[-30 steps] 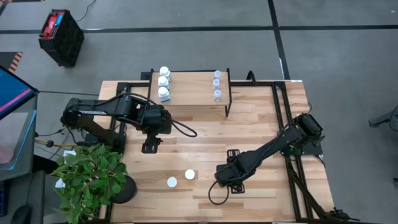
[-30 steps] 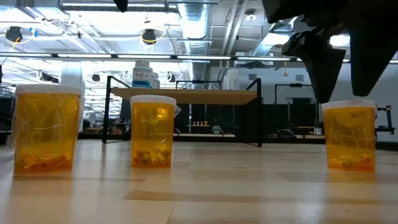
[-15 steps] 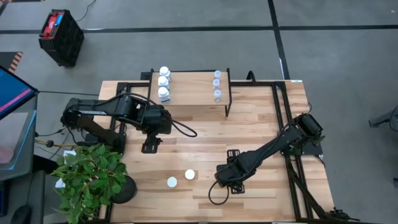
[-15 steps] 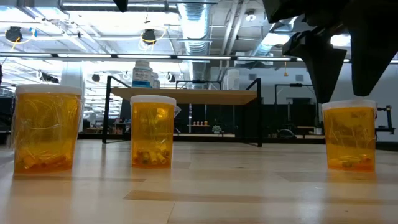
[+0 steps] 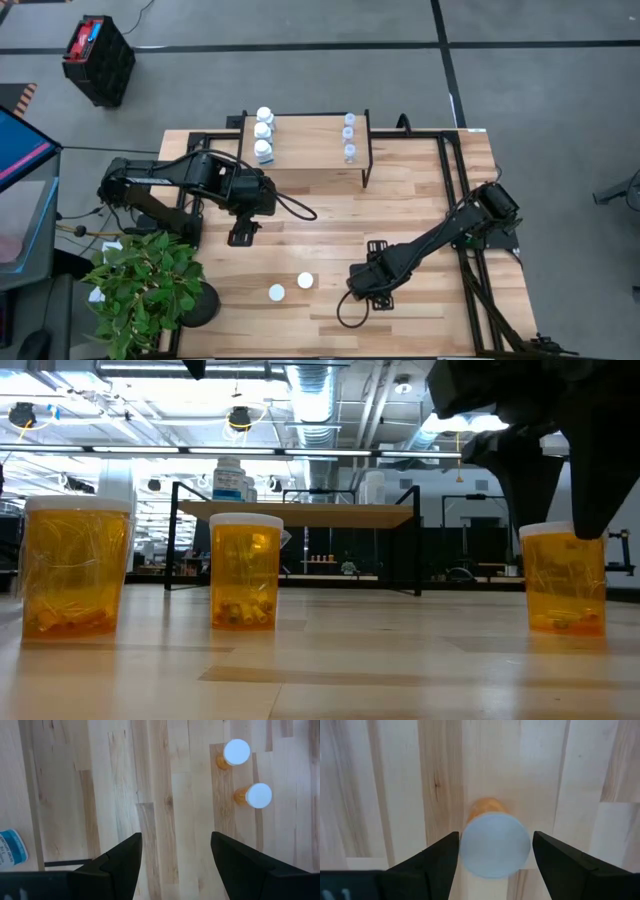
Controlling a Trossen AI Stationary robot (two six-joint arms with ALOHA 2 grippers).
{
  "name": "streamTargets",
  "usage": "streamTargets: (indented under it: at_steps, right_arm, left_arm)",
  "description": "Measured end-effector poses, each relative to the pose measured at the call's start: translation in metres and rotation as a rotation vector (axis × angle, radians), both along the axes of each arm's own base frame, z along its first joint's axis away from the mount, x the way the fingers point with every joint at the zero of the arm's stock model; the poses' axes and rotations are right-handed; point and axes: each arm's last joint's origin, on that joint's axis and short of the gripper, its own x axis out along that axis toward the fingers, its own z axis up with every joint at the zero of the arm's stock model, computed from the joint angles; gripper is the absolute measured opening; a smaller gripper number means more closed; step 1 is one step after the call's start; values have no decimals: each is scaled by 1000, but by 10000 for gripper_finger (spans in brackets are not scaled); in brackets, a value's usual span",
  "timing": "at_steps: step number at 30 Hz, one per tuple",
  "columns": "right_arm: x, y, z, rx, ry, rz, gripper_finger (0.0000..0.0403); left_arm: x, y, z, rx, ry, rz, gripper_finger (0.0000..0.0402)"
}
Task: Pick and place medicine bottles onto shelf by color
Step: Put the right orange pill bottle on the shelf
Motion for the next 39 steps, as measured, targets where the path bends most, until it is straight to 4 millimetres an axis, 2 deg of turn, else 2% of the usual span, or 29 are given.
streamTargets:
  at_steps: [6, 11, 16, 19, 25, 32, 36, 39]
  right_arm:
    - [2, -1, -8, -13, 22, -4, 276]
    - [4, 0, -22, -36, 64, -2, 276]
    - [6, -1, -25, -40, 83, -3, 272]
    - [5, -2, -24, -40, 83, -5, 254]
    - [9, -1, -14, -26, 55, 8, 196]
    - [24, -6, 11, -12, 5, 94, 196]
    - [37, -18, 35, -11, -33, 152, 214]
    - [48, -30, 54, -10, -79, 195, 210]
  left_arm:
    - [0, 0, 0, 0, 0, 0, 224]
    - [0, 0, 0, 0, -2, 0, 224]
    - [0, 0, 0, 0, -5, 0, 224]
    - [1, 0, 0, 1, -7, -5, 224]
    - [1, 0, 0, 19, -6, -57, 224]
    - [-6, 2, 4, 77, -12, -121, 224]
    - [-19, 4, 12, 97, -40, -119, 224]
    - [-32, 6, 22, 110, -88, -110, 224]
